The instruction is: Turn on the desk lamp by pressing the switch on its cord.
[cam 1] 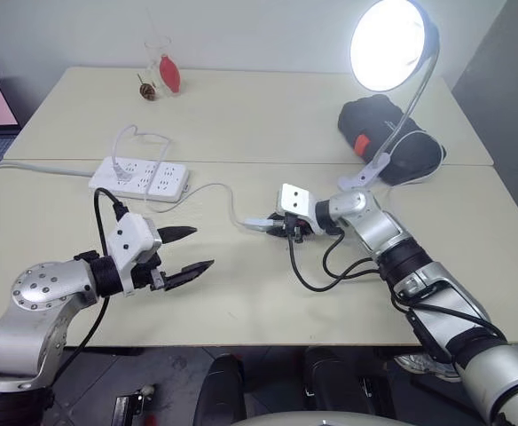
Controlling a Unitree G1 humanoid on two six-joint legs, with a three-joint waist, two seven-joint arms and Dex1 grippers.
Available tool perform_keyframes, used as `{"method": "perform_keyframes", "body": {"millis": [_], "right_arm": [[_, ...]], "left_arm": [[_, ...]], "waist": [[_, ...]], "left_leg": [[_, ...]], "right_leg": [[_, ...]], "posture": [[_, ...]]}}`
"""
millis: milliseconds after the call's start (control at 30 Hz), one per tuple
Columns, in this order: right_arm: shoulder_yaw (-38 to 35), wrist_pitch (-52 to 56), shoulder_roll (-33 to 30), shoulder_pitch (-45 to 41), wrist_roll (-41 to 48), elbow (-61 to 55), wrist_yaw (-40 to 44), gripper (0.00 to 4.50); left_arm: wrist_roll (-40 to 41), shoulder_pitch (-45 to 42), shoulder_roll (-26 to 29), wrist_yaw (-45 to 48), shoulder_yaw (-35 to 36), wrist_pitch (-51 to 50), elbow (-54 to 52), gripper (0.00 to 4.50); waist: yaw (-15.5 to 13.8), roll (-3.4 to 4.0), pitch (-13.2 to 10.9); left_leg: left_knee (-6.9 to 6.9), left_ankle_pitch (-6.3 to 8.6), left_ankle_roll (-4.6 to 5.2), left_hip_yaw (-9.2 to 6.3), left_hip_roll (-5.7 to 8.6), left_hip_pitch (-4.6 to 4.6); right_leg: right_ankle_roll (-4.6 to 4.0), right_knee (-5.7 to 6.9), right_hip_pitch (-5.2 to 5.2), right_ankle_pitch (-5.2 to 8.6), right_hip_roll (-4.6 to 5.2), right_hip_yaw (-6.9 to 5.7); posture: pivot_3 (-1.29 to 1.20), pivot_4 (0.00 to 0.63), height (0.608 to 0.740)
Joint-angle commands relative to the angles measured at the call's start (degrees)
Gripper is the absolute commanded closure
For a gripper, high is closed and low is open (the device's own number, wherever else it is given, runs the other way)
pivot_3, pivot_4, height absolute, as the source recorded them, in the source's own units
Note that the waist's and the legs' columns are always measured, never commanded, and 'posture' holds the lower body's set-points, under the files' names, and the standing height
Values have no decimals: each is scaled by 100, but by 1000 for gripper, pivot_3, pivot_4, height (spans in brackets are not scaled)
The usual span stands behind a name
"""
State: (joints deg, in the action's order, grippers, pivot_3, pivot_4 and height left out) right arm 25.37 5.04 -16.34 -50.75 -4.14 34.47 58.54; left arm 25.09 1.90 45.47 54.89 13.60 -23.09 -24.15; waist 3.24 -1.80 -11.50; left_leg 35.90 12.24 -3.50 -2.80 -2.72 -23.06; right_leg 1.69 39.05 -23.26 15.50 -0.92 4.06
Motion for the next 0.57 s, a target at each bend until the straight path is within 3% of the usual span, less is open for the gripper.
{"method": "perform_keyframes", "body": {"millis": [33, 333, 467, 567], "right_arm": [[-410, 182, -156, -27, 194, -496, 32, 2094], [-1269, 1373, -1684, 1561, 1144, -3856, 733, 55], [-1996, 2390, -2144, 2149, 2135, -4948, 811, 55], [-2222, 2611, -2351, 2401, 2395, -5364, 733, 55]], "left_arm": [[235, 76, 23, -264, 190, -362, -372, 895], [90, 466, 496, -344, 502, -639, -520, 895], [234, 712, 544, -193, 757, -646, -607, 895], [185, 898, 626, -29, 817, -527, -607, 895]], "waist": [[1, 1, 0], [-52, 4, -3], [-14, 4, -3], [5, 4, -2]], "left_leg": [[0, 0, 0, 0, 0, 0], [-7, 1, -1, -5, 1, -5], [-7, 1, -1, -2, -1, 1], [-7, 1, -1, 1, -4, 8]], "right_leg": [[0, 1, 0, 0, 0, 0], [-8, -6, 0, 10, 4, -5], [-9, -2, -1, 10, 3, -2], [-19, 0, 1, 15, 1, 0]], "posture": [[0, 150, 740], [0, 150, 740], [0, 150, 740], [0, 150, 740]]}}
